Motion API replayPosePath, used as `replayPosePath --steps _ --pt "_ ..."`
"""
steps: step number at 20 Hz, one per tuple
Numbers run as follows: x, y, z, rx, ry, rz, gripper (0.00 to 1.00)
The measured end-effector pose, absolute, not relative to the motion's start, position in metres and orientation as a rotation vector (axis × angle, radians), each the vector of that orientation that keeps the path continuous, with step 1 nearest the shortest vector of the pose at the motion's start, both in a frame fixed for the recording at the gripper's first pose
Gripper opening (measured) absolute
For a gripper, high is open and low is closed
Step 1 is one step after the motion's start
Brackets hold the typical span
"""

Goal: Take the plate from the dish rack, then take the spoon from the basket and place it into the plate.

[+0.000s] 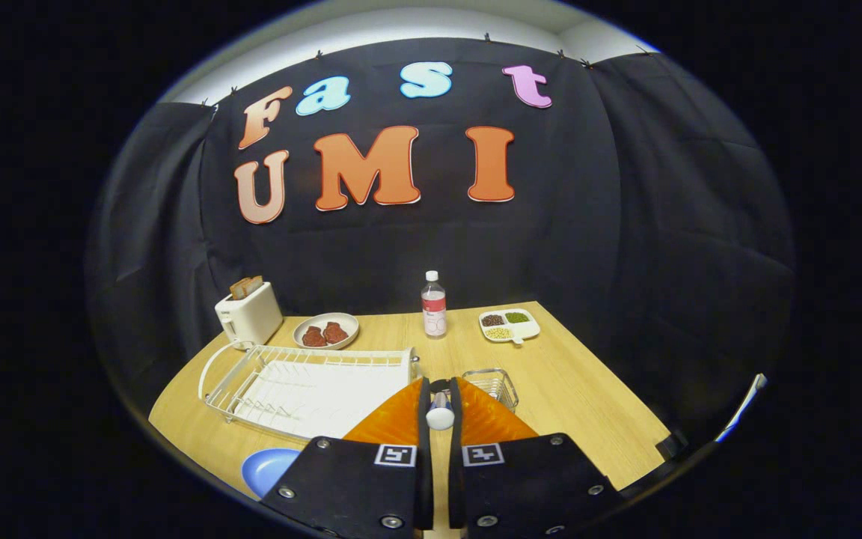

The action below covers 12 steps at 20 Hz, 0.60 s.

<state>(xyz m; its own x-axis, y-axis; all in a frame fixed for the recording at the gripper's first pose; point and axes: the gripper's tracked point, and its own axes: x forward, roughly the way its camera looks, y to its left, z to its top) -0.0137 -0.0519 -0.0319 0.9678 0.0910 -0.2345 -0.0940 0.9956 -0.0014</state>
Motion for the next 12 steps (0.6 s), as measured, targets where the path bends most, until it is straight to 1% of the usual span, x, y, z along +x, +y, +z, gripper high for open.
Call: replayPosePath --steps 6,12 --pt "-0.056 0.016 -0.044 -0.021 0.237 0.163 0.08" --pt "-0.089 0.078 -0.080 -0.030 0.290 0.278 0.08"
